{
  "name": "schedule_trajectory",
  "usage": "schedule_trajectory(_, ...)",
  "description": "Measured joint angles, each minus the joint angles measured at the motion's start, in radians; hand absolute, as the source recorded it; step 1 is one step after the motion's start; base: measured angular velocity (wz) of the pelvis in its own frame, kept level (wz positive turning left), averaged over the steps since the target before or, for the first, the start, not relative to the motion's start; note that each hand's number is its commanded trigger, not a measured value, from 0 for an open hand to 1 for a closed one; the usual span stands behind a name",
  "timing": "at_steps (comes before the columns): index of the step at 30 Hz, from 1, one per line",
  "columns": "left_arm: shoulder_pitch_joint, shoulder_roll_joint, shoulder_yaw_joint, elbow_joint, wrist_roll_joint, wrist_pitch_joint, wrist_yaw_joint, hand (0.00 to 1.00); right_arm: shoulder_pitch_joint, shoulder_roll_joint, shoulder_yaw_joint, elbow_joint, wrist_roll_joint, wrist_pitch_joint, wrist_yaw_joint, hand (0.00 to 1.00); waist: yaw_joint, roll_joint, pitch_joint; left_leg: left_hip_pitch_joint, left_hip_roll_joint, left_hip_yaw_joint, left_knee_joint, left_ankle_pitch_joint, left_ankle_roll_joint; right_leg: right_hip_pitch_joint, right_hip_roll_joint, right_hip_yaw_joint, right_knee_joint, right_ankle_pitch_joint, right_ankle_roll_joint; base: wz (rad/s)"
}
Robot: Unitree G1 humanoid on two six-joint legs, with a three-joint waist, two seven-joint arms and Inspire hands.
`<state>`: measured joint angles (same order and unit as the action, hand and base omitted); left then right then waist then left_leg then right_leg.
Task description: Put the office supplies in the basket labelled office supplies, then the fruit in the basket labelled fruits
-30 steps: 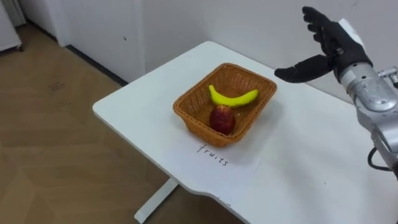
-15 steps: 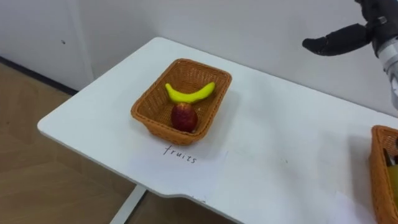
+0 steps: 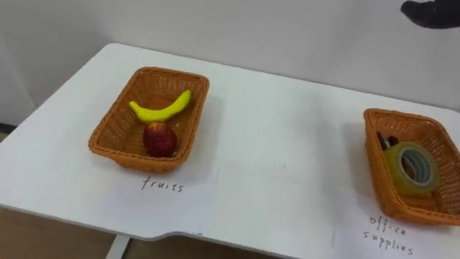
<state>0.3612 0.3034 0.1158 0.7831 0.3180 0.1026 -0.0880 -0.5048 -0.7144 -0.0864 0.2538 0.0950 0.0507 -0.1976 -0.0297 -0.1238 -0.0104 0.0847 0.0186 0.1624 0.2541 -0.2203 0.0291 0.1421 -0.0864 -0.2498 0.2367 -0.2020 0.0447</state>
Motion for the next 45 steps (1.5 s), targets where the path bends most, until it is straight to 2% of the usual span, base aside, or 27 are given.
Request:
schedule_trajectory(2, 0.002, 0.0, 0.001, 0.0, -0.002, -0.009, 0.014, 0.0, 0.021, -0.011, -0.044, 0.001, 0.062, -0.009, -0.017, 0.0, -0.021, -0.006, -0.0029, 0.004, 0.008, 0.008, 0.002, -0.005, -0.006, 0.006, 0.007, 0.0, -0.001, 0.001, -0.002, -0.1)
schedule_trajectory(5, 0.004, 0.0, 0.003, 0.0, -0.001, -0.021, 0.022, 0.0, 0.064, -0.02, -0.11, 0.002, 0.163, -0.009, -0.049, 0.0, -0.028, -0.009, -0.0007, 0.023, 0.02, 0.028, -0.001, -0.015, -0.014, 0.014, 0.018, 0.017, -0.002, 0.002, -0.003, -0.21)
schedule_trajectory(7, 0.015, 0.0, 0.006, 0.0, 0.001, -0.021, 0.039, 0.0, 0.086, -0.029, -0.147, 0.0, 0.208, -0.009, -0.064, 0.0, -0.053, -0.009, -0.0005, 0.03, 0.022, 0.027, -0.004, -0.016, -0.016, 0.018, 0.022, 0.017, -0.011, 0.002, -0.003, -0.06)
schedule_trajectory(8, 0.017, -0.001, 0.007, 0.0, 0.002, -0.021, 0.045, 0.0, 0.1, -0.043, -0.177, 0.001, 0.215, -0.009, -0.074, 0.0, -0.062, -0.014, -0.0026, 0.031, 0.024, 0.031, -0.006, -0.017, -0.018, 0.015, 0.024, 0.025, -0.016, 0.002, -0.003, -0.07)
schedule_trajectory(13, 0.029, -0.002, 0.008, 0.0, 0.002, -0.021, 0.088, 0.0, 0.137, -0.072, -0.259, 0.003, 0.231, -0.01, -0.145, 0.0, -0.085, -0.014, 0.0012, 0.045, 0.034, 0.075, -0.02, -0.017, -0.023, 0.0, 0.034, 0.059, -0.016, 0.005, -0.009, -0.27)
schedule_trajectory(15, 0.03, -0.002, 0.009, 0.0, 0.001, -0.022, 0.101, 0.0, 0.169, -0.072, -0.282, 0.006, 0.251, -0.013, -0.174, 0.0, -0.097, -0.018, 0.0004, 0.051, 0.038, 0.083, -0.021, -0.02, -0.027, 0.001, 0.038, 0.061, -0.016, 0.006, -0.011, -0.17)
schedule_trajectory(19, 0.023, -0.003, 0.011, 0.0, -0.003, -0.034, 0.112, 0.0, 0.232, -0.072, -0.353, 0.01, 0.326, -0.038, -0.237, 0.0, -0.126, -0.018, 0.0065, 0.051, 0.041, 0.09, -0.031, -0.022, -0.029, -0.003, 0.043, 0.069, -0.025, 0.007, -0.012, -0.08)
schedule_trajectory(24, 0.026, -0.005, 0.013, 0.002, -0.011, -0.039, 0.144, 0.0, 0.302, -0.072, -0.425, 0.009, 0.417, -0.059, -0.331, 0.0, -0.137, -0.011, 0.0039, 0.057, 0.044, 0.11, -0.05, -0.022, -0.033, -0.007, 0.049, 0.09, -0.035, 0.011, -0.018, -0.15)
schedule_trajectory(26, 0.024, -0.008, 0.017, 0.014, -0.011, -0.039, 0.168, 0.0, 0.401, -0.07, -0.443, 0.009, 0.476, -0.085, -0.366, 0.0, -0.134, -0.002, 0.0075, 0.064, 0.044, 0.112, -0.057, -0.023, -0.037, -0.003, 0.055, 0.103, -0.04, 0.011, -0.018, -0.11)
schedule_trajectory(27, 0.024, -0.01, 0.019, 0.014, -0.011, -0.04, 0.174, 0.0, 0.423, -0.067, -0.446, 0.009, 0.492, -0.085, -0.371, 0.0, -0.135, -0.012, 0.0016, 0.065, 0.045, 0.112, -0.057, -0.024, -0.037, -0.002, 0.055, 0.105, -0.042, 0.011, -0.018, -0.05)
schedule_trajectory(28, 0.024, -0.013, 0.019, 0.014, -0.011, -0.04, 0.183, 0.0, 0.466, -0.064, -0.447, 0.013, 0.517, -0.087, -0.387, 0.0, -0.14, 0.001, 0.0053, 0.064, 0.045, 0.112, -0.056, -0.024, -0.037, -0.001, 0.056, 0.105, -0.051, 0.012, -0.02, -0.04)
schedule_trajectory(29, 0.023, -0.017, 0.02, 0.02, -0.01, -0.041, 0.194, 0.0, 0.502, -0.061, -0.451, 0.032, 0.534, -0.09, -0.398, 0.0, -0.145, -0.005, 0.0009, 0.063, 0.044, 0.113, -0.057, -0.024, -0.037, -0.003, 0.056, 0.106, -0.053, 0.013, -0.021, 0.0)
schedule_trajectory(30, 0.024, -0.017, 0.02, 0.025, -0.01, -0.042, 0.197, 0.0, 0.514, -0.056, -0.451, 0.045, 0.536, -0.094, -0.404, 0.0, -0.145, -0.003, 0.0008, 0.063, 0.044, 0.114, -0.058, -0.024, -0.037, -0.004, 0.057, 0.107, -0.052, 0.013, -0.021, -0.06)
schedule_trajectory(33, 0.024, -0.021, 0.024, 0.033, -0.008, -0.043, 0.217, 0.0, 0.565, 0.014, -0.472, 0.111, 0.538, -0.116, -0.438, 0.0, -0.137, -0.002, 0.0024, 0.065, 0.046, 0.128, -0.06, -0.024, -0.039, -0.01, 0.06, 0.113, -0.051, 0.013, -0.021, -0.11)
schedule_trajectory(35, 0.023, -0.027, 0.028, 0.032, -0.01, -0.046, 0.218, 0.0, 0.601, 0.057, -0.501, 0.156, 0.586, -0.117, -0.447, 0.0, -0.142, 0.003, 0.0017, 0.068, 0.048, 0.133, -0.062, -0.024, -0.039, -0.012, 0.06, 0.115, -0.052, 0.013, -0.021, -0.04)
schedule_trajectory(36, 0.024, -0.03, 0.028, 0.032, -0.011, -0.046, 0.226, 0.0, 0.625, 0.08, -0.515, 0.175, 0.64, -0.117, -0.459, 0.0, -0.14, 0.002, 0.0046, 0.066, 0.047, 0.136, -0.063, -0.024, -0.039, -0.015, 0.06, 0.12, -0.051, 0.013, -0.021, -0.1)
schedule_trajectory(38, 0.026, -0.036, 0.028, 0.035, -0.009, -0.047, 0.243, 0.0, 0.671, 0.116, -0.526, 0.215, 0.735, -0.132, -0.488, 0.0, -0.14, 0.019, 0.0059, 0.064, 0.046, 0.141, -0.067, -0.025, -0.04, -0.022, 0.062, 0.137, -0.05, 0.013, -0.021, -0.15)
schedule_trajectory(40, 0.028, -0.042, 0.033, 0.036, -0.007, -0.047, 0.261, 0.0, 0.696, 0.15, -0.528, 0.264, 0.756, -0.136, -0.511, 0.0, -0.14, 0.026, 0.0062, 0.064, 0.047, 0.147, -0.072, -0.025, -0.04, -0.026, 0.063, 0.142, -0.048, 0.013, -0.022, -0.12)
schedule_trajectory(44, 0.04, -0.053, 0.048, 0.036, -0.001, -0.047, 0.266, 0.0, 0.729, 0.246, -0.564, 0.374, 0.834, -0.147, -0.522, 0.0, -0.162, 0.031, 0.0053, 0.073, 0.052, 0.162, -0.075, -0.026, -0.042, -0.022, 0.067, 0.148, -0.047, 0.013, -0.023, -0.07)
schedule_trajectory(45, 0.043, -0.056, 0.049, 0.035, -0.001, -0.046, 0.266, 0.0, 0.732, 0.255, -0.571, 0.391, 0.854, -0.147, -0.523, 0.0, -0.164, 0.032, 0.0057, 0.073, 0.053, 0.163, -0.074, -0.026, -0.043, -0.023, 0.067, 0.151, -0.046, 0.013, -0.024, -0.12)
